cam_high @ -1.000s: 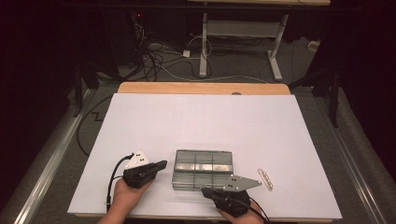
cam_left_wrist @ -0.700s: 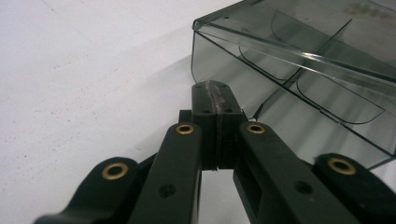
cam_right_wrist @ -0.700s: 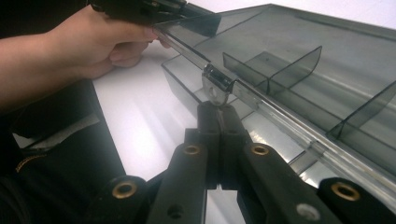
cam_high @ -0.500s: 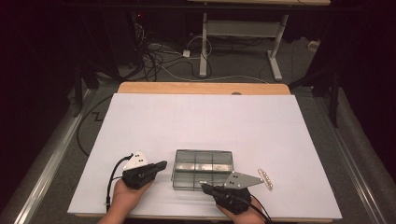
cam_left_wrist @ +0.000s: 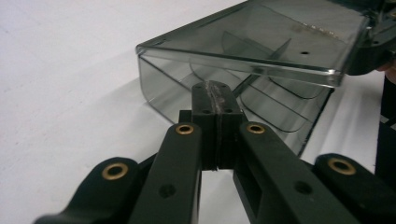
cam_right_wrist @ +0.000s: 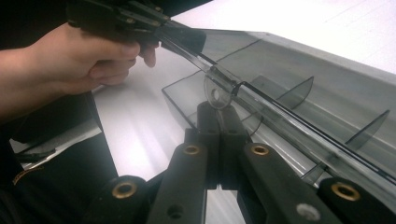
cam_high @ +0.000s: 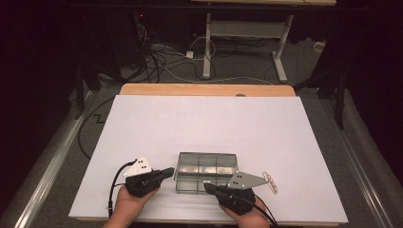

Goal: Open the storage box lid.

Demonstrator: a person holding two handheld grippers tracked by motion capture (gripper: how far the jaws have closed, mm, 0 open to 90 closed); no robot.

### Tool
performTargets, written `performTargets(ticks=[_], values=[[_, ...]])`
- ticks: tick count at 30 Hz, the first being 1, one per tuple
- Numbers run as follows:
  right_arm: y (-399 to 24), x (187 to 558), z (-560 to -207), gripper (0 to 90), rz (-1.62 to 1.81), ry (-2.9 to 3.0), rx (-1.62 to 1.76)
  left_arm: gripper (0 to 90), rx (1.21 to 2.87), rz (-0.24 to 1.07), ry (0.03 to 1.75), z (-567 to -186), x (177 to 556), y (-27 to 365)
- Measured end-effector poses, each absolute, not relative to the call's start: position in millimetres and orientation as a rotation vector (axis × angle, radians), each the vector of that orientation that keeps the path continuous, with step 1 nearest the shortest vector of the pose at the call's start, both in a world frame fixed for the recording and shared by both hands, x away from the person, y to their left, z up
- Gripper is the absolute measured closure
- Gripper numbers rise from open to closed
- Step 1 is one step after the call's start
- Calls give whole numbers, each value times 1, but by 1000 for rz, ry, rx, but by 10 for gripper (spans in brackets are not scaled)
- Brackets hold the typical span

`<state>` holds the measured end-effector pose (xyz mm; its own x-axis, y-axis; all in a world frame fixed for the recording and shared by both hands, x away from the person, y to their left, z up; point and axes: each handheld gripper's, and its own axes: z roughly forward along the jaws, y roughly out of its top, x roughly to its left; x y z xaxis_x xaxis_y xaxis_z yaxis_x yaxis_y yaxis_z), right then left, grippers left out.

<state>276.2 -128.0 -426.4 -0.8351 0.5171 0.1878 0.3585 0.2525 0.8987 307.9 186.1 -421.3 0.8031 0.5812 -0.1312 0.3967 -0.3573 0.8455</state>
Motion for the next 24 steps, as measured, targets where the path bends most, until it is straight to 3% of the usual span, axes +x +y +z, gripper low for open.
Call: performTargets(ticks=[24], values=[[-128,275,-426,900,1630,2358,830,878,2002,188,684,-421,302,169]])
